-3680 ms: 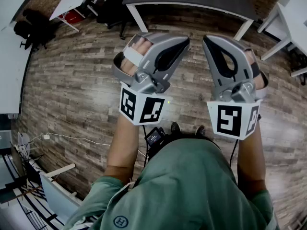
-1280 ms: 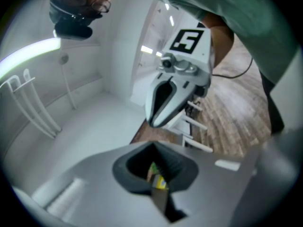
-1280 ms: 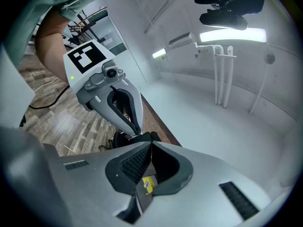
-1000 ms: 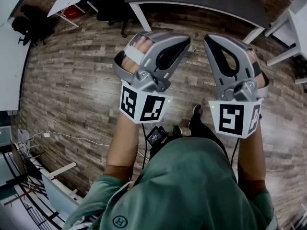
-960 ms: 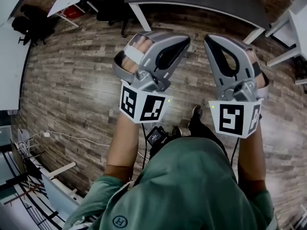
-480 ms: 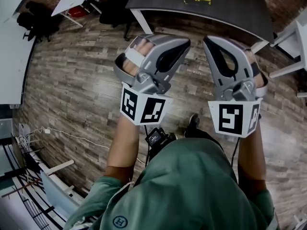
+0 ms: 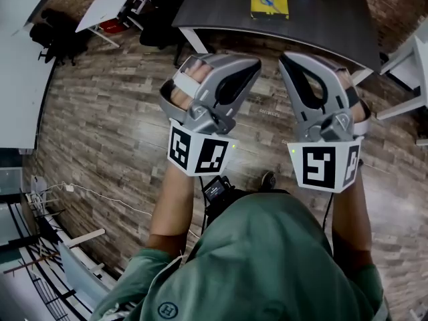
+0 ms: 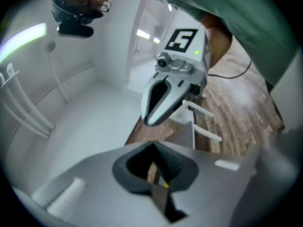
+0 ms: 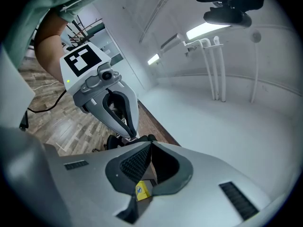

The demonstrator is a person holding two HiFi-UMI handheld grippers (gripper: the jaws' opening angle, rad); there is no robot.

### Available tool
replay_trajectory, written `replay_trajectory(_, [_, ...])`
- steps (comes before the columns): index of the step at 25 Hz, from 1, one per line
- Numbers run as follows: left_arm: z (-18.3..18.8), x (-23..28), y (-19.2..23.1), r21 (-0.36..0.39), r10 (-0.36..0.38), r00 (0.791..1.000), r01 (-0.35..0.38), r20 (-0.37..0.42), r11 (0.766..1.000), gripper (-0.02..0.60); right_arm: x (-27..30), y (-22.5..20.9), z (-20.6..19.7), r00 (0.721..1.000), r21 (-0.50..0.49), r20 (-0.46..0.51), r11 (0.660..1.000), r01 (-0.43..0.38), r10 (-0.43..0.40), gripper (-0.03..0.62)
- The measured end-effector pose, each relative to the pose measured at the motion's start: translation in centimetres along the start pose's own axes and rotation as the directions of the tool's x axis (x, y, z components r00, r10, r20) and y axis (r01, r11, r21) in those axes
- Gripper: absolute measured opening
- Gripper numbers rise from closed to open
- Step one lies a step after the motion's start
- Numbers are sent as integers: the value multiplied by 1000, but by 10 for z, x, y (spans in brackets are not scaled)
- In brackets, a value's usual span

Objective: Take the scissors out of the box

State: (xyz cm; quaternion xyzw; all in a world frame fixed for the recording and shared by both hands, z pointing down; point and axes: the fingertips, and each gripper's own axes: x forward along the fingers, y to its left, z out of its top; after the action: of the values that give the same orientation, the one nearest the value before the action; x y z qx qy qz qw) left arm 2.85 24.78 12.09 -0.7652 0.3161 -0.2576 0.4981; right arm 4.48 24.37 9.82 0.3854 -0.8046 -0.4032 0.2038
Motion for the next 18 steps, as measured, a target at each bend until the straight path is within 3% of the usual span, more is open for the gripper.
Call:
replay_trajectory(9, [1, 27, 8, 14, 2, 1000, -2, 4, 1000, 0, 6, -24, -21, 1000, 4, -1, 1000, 17, -17, 6])
replay_trajectory(18, [-27, 54, 20, 9, 11, 998, -12, 59, 1000, 0, 34, -33, -41, 998, -19, -49, 999, 43, -44, 6])
